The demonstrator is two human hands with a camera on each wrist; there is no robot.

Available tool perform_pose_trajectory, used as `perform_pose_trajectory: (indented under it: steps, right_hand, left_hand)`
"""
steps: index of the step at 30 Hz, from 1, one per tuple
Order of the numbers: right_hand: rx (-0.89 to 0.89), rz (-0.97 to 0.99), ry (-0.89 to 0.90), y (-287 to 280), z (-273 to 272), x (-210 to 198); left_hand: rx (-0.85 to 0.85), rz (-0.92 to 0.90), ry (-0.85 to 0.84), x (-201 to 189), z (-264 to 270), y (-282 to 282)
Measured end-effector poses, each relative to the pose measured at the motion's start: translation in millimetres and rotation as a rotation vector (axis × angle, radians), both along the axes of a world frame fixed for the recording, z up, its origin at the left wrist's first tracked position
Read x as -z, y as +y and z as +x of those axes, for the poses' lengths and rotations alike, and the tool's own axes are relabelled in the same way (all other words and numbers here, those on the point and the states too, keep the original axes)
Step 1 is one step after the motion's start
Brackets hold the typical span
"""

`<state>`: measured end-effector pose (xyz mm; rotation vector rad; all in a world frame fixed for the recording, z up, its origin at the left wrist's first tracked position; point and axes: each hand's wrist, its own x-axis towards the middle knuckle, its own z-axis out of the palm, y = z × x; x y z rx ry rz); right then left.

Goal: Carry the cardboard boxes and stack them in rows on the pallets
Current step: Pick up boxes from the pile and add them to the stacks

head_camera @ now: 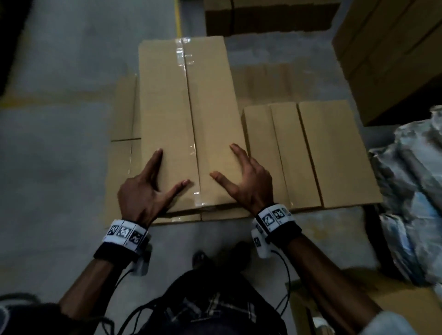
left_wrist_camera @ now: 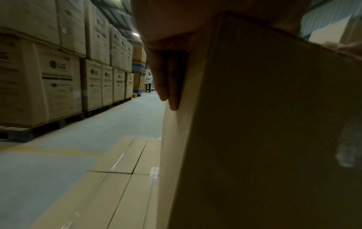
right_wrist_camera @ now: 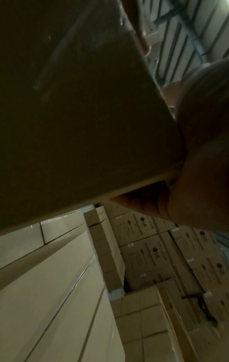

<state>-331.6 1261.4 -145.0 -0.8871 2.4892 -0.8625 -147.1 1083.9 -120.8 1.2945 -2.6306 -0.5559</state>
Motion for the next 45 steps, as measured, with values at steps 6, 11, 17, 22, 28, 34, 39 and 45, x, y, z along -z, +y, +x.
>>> perform_pose_trajectory:
  steps: [6,11,17,22,28,34,39,45]
  right_hand:
    - [-0.009,-0.006,0.054,-31.8,-29.8,63.8]
    - [0.015,0.063,0.075,-30.7,-36.2,127.6]
    - [0.003,0.100,0.081,-12.5,-34.9,195.2]
    - [0.016,0.099,0.132,1.7,-37.2,234.7]
    - [0.036,0.100,0.193,25.7,-39.3,264.5]
    - [0.042,0.130,0.230,39.0,-38.9,284.8]
    - [0.046,0.186,0.248,44.6,-34.4,291.3]
    - [0.067,0.253,0.231,42.3,-24.8,301.9]
  left_hand:
    - [-0.007,0.045,0.016,71.5,-30.1,-33.7]
    - [0.055,0.122,0.061,150.3,-40.6,-43.2]
    - [0.080,0.137,0.137,223.4,-37.6,-26.1]
    - [0.087,0.164,0.176,271.0,-38.5,-13.0]
    - [0.138,0.159,0.239,310.8,-45.8,-0.2]
    - [0.131,0.139,0.253,332.2,-41.8,12.9]
    - [0.113,0.159,0.266,338.3,-38.6,19.8]
    - [0.098,0.147,0.216,351.4,-41.7,20.9]
